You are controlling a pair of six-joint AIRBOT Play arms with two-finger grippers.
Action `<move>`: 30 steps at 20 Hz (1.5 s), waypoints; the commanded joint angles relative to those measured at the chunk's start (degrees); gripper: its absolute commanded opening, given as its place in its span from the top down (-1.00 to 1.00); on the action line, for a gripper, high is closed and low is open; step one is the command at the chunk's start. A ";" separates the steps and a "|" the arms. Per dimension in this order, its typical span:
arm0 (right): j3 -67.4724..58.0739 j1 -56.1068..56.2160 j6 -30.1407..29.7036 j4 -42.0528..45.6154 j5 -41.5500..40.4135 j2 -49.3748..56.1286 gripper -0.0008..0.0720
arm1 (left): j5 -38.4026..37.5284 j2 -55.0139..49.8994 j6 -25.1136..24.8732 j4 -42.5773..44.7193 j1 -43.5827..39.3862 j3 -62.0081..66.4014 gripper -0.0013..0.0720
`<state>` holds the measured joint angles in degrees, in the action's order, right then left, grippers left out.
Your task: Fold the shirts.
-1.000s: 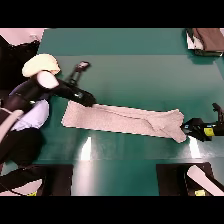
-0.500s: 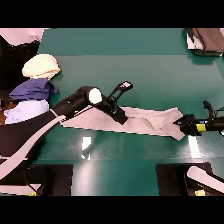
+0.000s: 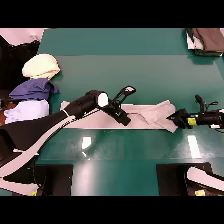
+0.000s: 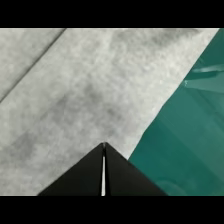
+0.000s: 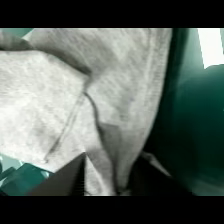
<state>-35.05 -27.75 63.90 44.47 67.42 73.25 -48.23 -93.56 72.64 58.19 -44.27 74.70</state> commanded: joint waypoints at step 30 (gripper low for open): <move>-31.36 22.51 10.88 -2.27 12.81 -22.12 0.95 | 4.72 -1.05 8.13 4.42 3.19 0.76 0.91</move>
<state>-62.96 -8.14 73.03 41.78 79.59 50.09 -40.77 -95.94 80.31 62.52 -43.00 74.98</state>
